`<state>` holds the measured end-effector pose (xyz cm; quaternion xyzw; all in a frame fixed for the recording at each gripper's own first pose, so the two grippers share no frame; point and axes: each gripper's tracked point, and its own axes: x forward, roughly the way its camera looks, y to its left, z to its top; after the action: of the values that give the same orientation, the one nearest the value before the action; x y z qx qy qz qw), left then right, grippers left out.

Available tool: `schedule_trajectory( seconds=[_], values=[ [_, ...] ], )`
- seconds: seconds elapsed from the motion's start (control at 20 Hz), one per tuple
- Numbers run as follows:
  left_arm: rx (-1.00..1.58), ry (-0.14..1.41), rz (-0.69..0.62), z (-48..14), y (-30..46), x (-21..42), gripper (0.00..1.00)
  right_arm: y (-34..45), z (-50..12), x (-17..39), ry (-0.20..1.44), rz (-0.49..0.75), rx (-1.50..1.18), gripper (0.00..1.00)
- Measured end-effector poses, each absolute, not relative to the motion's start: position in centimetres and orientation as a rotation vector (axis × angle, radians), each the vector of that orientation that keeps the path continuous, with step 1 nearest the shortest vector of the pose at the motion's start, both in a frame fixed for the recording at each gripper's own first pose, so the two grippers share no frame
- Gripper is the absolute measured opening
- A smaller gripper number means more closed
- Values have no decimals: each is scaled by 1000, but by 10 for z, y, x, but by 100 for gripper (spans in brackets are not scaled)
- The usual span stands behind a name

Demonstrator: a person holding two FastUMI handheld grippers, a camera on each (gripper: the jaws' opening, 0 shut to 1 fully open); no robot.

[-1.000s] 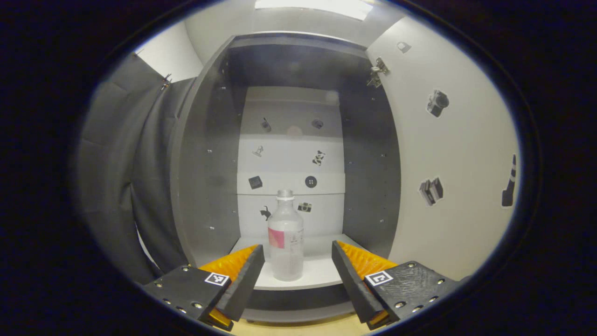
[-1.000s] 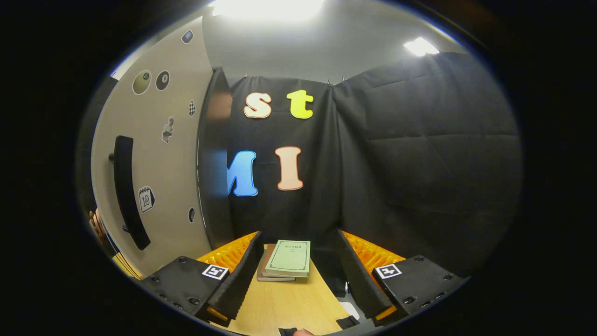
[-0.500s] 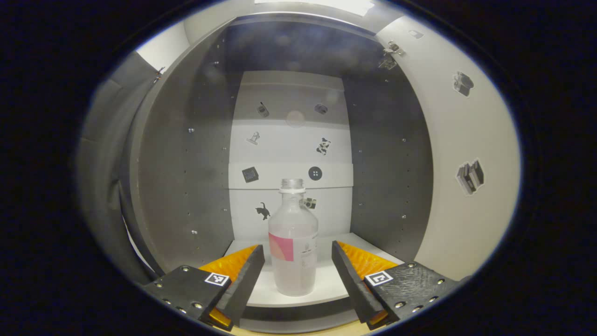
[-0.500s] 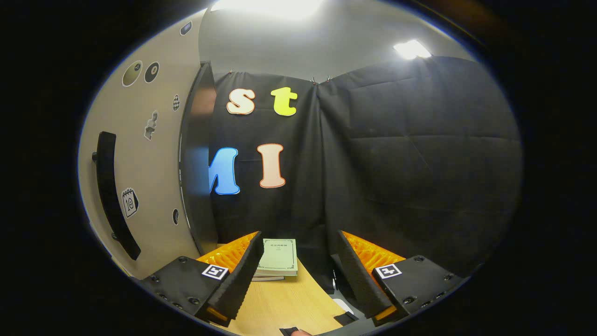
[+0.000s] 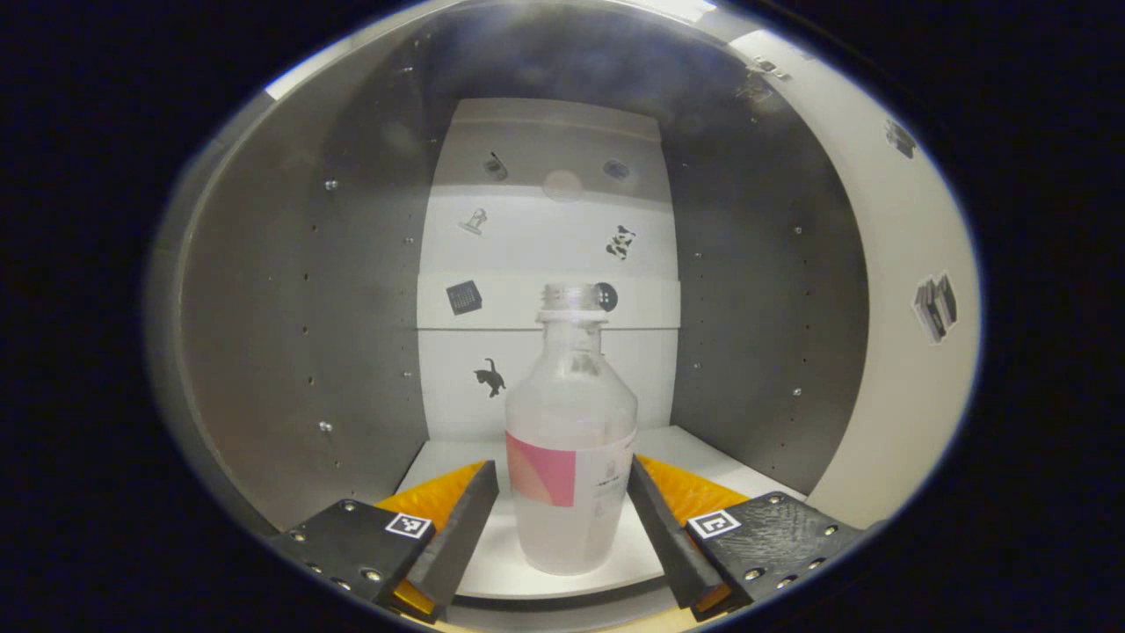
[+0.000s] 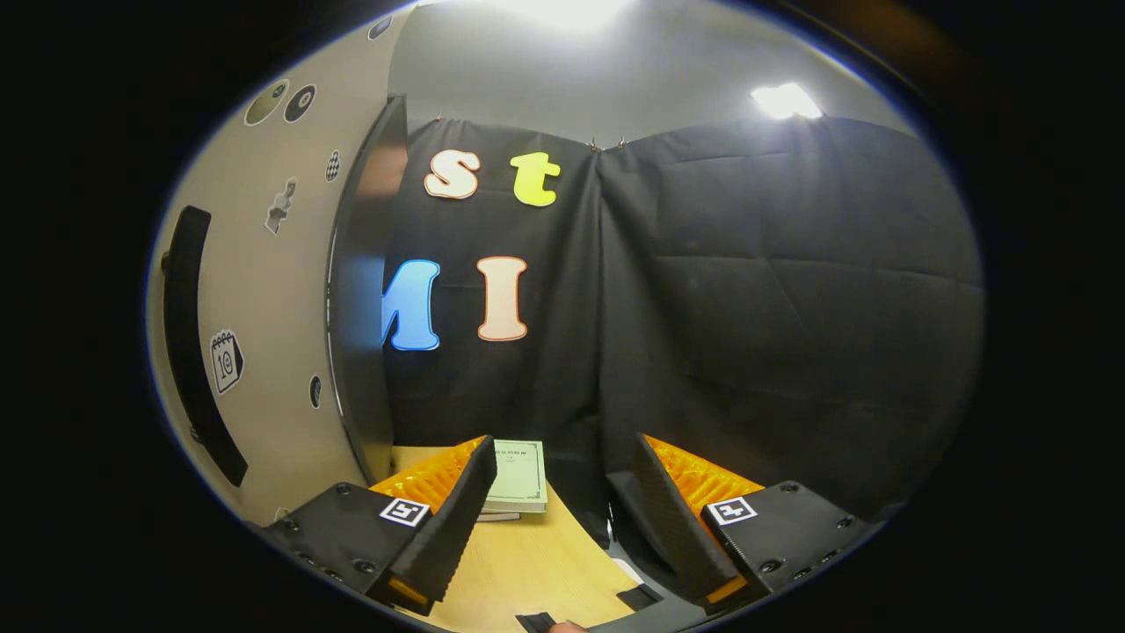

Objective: Open the cabinet door with the right hand, grasp the bottle in the cabinet with the left hand and place it on the coaster, then close the cabinet door with the right hand.

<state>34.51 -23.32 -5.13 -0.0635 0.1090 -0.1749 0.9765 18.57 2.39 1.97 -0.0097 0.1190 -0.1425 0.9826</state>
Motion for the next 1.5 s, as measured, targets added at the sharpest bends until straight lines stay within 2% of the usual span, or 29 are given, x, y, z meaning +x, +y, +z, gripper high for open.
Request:
schedule_trajectory(
  seconds=[0.05,0.1,0.15,0.2,0.25,0.45,0.7,1.5],
  values=[
    [-129,219,-355,-51,-234,344,90,24,20,186,238,-285,-21,94],
    [-131,214,-346,-50,-230,343,81,25,21,187,236,-282,-23,99],
    [-134,217,-348,-52,-231,345,73,24,21,187,234,-281,-27,99],
    [-139,214,-347,-51,-230,344,75,23,21,187,230,-287,-37,99],
    [-145,216,-343,-52,-228,343,72,21,22,188,227,-288,-47,95],
    [-176,198,-320,-43,-212,328,74,23,25,191,212,-261,-55,97],
    [-156,140,-270,-26,-172,296,72,26,28,194,191,-206,-29,97],
    [-134,114,-7,-28,-37,176,74,40,16,205,183,-22,28,97]
  ],
)
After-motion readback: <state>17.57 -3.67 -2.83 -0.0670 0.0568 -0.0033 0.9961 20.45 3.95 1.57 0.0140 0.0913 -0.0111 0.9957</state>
